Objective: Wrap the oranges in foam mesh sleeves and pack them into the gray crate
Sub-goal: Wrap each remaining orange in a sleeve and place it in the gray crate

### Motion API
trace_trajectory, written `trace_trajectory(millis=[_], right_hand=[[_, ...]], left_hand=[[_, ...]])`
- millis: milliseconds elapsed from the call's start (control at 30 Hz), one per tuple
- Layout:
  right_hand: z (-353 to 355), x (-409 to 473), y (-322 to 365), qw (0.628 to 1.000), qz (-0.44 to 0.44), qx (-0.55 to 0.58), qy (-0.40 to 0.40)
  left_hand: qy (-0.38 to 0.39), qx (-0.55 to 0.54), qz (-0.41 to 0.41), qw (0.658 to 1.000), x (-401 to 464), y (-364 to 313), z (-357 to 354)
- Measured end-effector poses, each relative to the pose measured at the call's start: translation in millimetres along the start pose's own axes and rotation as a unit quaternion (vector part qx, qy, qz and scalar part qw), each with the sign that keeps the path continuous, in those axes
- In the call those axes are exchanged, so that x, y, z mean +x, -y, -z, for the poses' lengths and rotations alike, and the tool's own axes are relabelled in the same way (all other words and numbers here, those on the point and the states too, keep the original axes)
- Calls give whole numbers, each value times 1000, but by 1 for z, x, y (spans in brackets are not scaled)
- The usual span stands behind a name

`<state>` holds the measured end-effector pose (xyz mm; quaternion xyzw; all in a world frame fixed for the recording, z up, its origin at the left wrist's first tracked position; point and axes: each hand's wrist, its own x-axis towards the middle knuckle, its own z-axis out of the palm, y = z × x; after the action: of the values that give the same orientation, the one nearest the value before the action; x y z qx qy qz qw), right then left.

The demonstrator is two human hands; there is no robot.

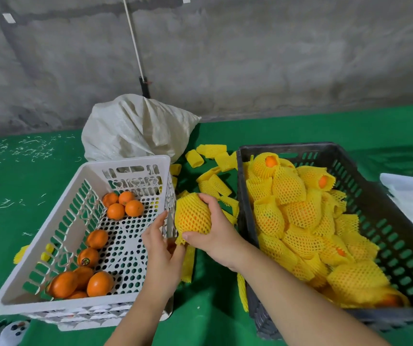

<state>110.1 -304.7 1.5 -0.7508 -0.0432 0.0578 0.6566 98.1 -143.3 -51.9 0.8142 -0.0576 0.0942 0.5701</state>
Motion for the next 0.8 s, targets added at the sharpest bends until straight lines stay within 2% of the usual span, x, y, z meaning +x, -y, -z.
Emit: trace_trajectory(millis=[100, 167, 233, 267, 300, 400, 533, 633, 700, 800], right_hand=[[32, -18, 10, 993, 16, 3, -121], [68, -37, 11, 972, 58, -29, -224], [107, -57, 4, 933, 79, -159, -314], [122, -67, -2, 914, 57, -233, -326], [131, -75, -8, 905, 8, -300, -301], [131, -92, -28, 878, -163, -429, -139], [132, -104, -25, 856, -229, -459, -60], [128, -118, -20, 816, -330, -475, 8], [121, -128, -16, 791, -359, -496, -6], [116, -142, -7, 821, -247, -502, -113]], left_hand=[[54, -1, -42, 998, -8, 2, 6], [66, 1, -46, 997, -11, 7, 18], [54, 9, -27, 998, -9, 11, 33], [45, 19, -17, 999, -6, 15, 39], [35, 30, -8, 999, -3, 17, 43], [22, 69, 11, 997, 8, 24, 42], [74, 121, 10, 990, 8, 27, 35], [72, 118, -16, 990, 4, 23, 36], [71, 100, -21, 992, 3, 23, 37], [79, 61, -30, 995, 0, 18, 42]])
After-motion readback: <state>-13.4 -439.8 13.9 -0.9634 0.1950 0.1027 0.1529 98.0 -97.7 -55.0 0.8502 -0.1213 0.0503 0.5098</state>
